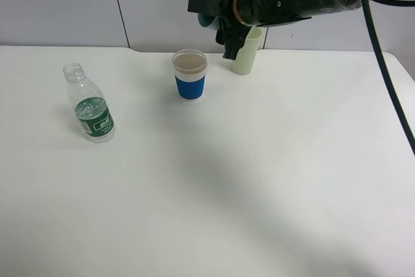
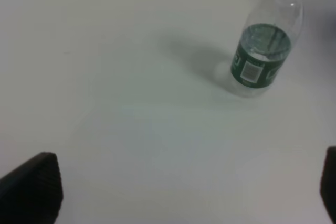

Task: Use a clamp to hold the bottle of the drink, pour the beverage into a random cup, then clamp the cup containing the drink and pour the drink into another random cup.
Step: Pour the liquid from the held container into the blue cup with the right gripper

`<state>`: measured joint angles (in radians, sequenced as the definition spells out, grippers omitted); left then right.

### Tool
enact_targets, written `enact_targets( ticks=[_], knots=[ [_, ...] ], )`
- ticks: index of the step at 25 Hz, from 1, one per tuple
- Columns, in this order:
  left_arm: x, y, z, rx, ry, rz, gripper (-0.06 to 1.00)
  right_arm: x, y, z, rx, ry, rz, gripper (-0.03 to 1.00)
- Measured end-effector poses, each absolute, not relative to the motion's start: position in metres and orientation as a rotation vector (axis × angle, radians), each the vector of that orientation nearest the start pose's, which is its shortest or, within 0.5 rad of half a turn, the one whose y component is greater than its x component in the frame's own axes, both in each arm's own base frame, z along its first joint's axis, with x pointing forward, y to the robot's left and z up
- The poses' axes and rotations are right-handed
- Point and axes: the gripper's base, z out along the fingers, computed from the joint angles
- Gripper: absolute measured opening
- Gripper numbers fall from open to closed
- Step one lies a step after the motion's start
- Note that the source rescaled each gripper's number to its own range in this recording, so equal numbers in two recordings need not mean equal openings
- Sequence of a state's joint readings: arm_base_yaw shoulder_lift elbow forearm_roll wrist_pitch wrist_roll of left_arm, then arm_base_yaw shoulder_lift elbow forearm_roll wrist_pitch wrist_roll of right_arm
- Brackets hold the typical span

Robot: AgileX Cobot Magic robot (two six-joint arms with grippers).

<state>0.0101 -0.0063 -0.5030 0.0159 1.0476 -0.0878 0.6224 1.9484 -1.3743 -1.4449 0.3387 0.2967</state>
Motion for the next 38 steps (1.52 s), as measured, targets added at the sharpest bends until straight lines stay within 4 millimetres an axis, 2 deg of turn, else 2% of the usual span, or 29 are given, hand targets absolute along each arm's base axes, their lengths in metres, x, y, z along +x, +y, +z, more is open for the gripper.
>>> enact_targets(
  ticks=[38],
  knots=[
    [-0.0057, 0.0012, 0.2791, -0.100, 2.019, -0.030, 1.00, 0.3831, 0.2359, 0.2364, -1.640, 1.302, -0.842, 0.00]
  ],
)
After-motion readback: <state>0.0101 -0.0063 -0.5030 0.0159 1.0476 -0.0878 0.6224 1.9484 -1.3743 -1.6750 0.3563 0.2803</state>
